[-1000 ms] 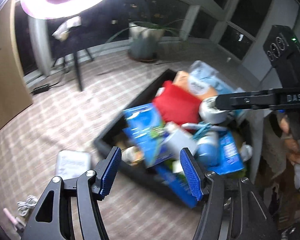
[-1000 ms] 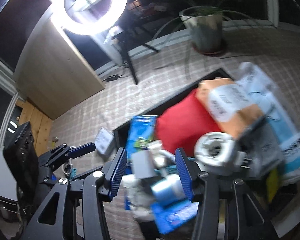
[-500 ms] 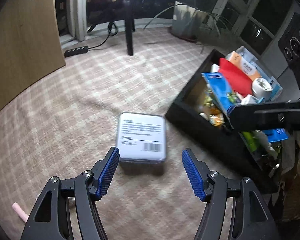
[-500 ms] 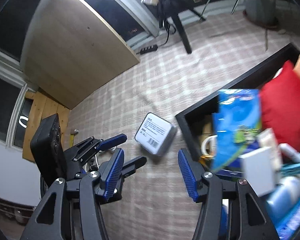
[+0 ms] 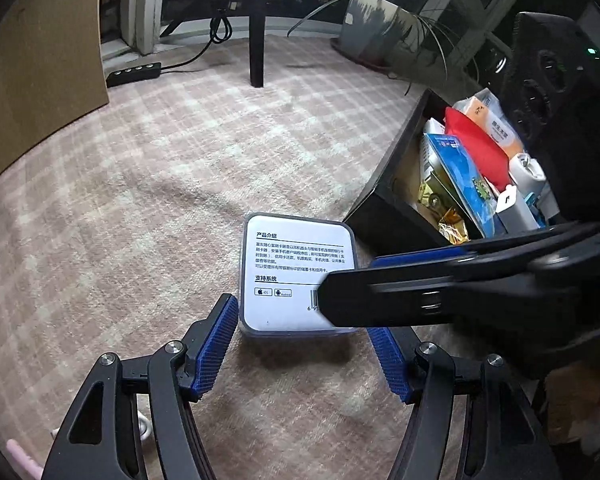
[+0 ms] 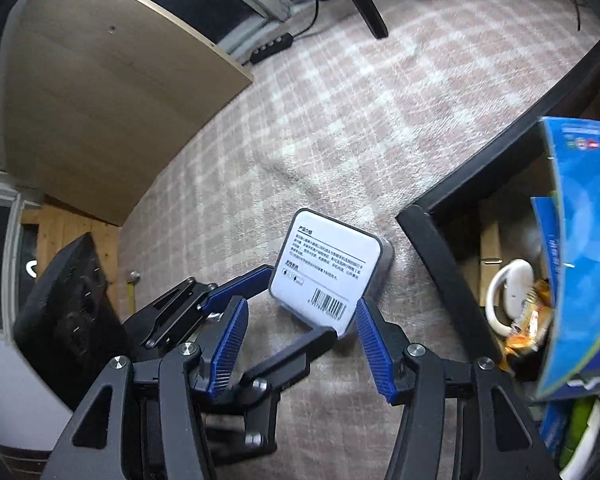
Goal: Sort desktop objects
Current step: 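Move the right tool to the white square tin on the cloth, then close the right tool on the white square tin, then carry the tin with the right tool over the black bin and release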
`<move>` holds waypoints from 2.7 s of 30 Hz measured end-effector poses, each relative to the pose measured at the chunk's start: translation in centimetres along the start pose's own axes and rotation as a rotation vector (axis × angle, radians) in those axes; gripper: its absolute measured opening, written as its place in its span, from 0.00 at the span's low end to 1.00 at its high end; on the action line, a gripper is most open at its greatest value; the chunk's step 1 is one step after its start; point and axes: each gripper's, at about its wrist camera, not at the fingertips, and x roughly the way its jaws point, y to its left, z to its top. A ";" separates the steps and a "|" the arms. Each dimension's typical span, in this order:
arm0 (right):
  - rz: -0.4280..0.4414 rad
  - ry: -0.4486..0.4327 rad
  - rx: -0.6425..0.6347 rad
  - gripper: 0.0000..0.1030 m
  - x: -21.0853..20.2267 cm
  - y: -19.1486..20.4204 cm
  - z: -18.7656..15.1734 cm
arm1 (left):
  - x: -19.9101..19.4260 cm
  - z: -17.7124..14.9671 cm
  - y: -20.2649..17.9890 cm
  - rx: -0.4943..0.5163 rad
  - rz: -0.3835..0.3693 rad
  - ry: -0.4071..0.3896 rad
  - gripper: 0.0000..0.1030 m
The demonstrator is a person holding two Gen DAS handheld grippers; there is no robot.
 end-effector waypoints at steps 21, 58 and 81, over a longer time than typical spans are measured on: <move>-0.242 -0.043 -0.102 0.54 3.5 2.4 -0.1 | -0.6 -1.8 0.2 -0.106 -0.004 -0.056 0.73; -0.105 -0.205 -0.064 0.52 -11.8 -4.1 -3.8 | -5.3 3.2 -17.6 0.128 -0.040 -0.197 0.73; -0.169 -0.310 0.021 0.51 -20.4 -14.1 -4.5 | -1.7 5.6 -26.6 0.232 -0.100 -0.163 0.74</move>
